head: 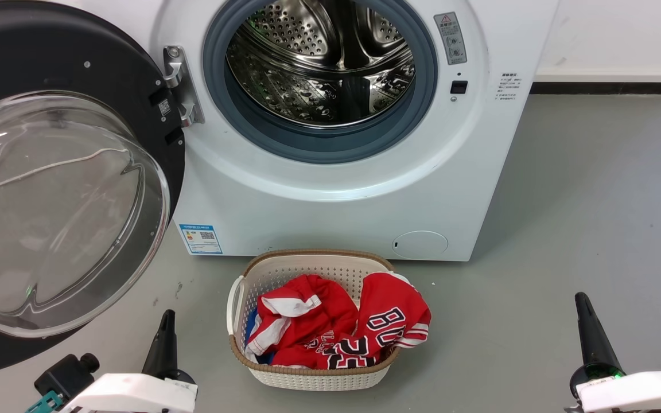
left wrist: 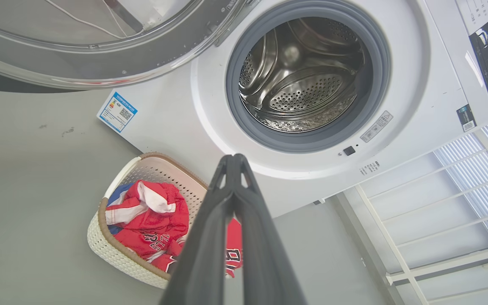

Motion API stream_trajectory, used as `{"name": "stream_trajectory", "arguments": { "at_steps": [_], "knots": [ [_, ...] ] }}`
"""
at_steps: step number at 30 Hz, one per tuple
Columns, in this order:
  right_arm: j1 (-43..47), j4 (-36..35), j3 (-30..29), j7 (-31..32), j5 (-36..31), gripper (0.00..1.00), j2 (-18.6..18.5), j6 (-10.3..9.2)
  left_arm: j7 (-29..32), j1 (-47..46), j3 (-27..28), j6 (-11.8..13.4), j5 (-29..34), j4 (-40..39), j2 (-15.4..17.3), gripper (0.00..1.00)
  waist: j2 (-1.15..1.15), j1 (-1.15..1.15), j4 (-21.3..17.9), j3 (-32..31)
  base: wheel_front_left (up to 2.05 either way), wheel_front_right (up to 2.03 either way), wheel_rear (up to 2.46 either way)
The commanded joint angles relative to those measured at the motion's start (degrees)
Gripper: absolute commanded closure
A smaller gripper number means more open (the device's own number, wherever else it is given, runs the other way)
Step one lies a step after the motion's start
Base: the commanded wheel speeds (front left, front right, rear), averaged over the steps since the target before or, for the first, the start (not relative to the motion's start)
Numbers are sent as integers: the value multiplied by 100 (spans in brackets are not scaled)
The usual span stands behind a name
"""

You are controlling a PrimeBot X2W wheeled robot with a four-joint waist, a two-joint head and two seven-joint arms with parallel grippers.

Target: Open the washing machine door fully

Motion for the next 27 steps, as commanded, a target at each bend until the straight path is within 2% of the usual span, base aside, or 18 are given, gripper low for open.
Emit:
{"name": "stream_trajectory", "arguments": {
  "at_steps": [1,27],
  "knots": [
    [-148,-13,-16,41,172,100,-47,1,38,-145,39,-36,-181,-43,0,100,0,-1,-1,1,0,0,0],
    [-530,312,-92,472,1839,100,-50,1,477,-432,203,-164,-1949,117,-1,100,0,-1,-37,23,0,0,0]
  ]
}}
